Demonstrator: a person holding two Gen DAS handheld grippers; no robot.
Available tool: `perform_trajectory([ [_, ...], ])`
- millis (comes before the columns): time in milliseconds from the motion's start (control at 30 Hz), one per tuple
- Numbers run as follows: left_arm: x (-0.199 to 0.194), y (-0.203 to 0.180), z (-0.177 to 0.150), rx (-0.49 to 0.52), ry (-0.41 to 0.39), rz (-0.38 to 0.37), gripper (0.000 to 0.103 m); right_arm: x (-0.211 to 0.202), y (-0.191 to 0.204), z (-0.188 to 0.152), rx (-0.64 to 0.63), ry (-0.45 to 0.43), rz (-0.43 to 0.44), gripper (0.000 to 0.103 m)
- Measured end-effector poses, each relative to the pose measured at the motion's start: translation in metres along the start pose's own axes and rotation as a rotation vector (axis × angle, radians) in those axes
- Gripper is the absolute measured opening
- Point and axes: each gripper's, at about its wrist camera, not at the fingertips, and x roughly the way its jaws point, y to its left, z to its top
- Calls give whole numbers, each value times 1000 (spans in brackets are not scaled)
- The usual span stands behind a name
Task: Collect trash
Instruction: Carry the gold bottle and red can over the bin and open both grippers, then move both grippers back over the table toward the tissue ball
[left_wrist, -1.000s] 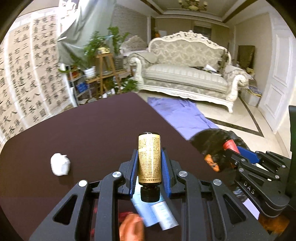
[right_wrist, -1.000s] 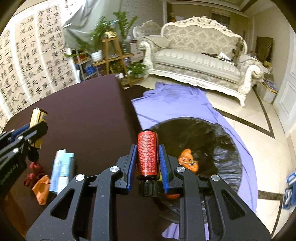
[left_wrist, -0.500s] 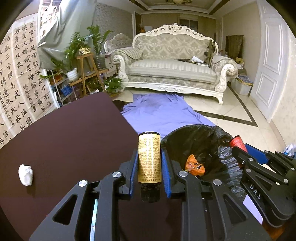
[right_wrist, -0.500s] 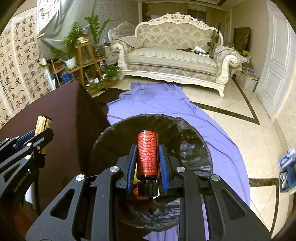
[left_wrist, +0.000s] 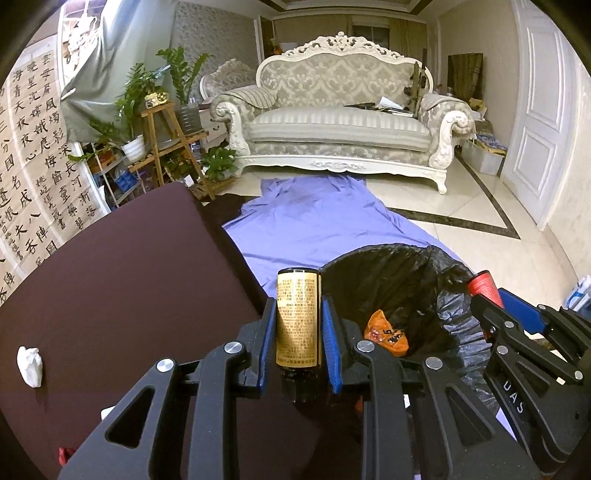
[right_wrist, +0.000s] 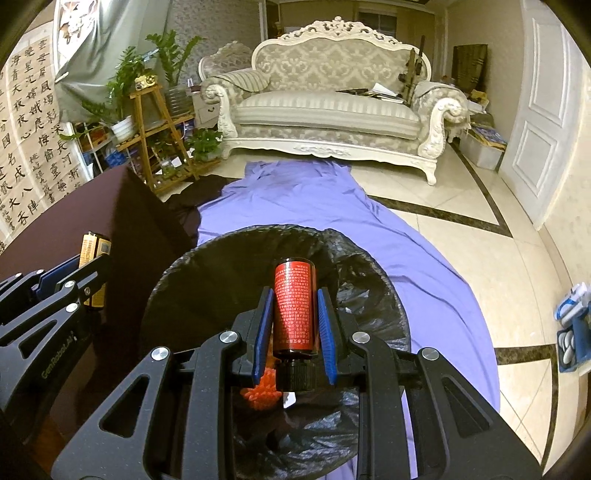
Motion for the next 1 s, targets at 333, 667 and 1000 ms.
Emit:
perform_trajectory([
  [333, 10, -9, 5, 24, 32, -16, 35, 9, -7, 2, 23, 5, -12, 25],
  [667, 9, -8, 8, 15, 24, -6, 66, 6, -11, 4, 35, -4, -27, 35],
  [1000, -11, 13, 5, -25, 17, 26, 68, -5, 5, 5, 9, -14, -1, 41],
])
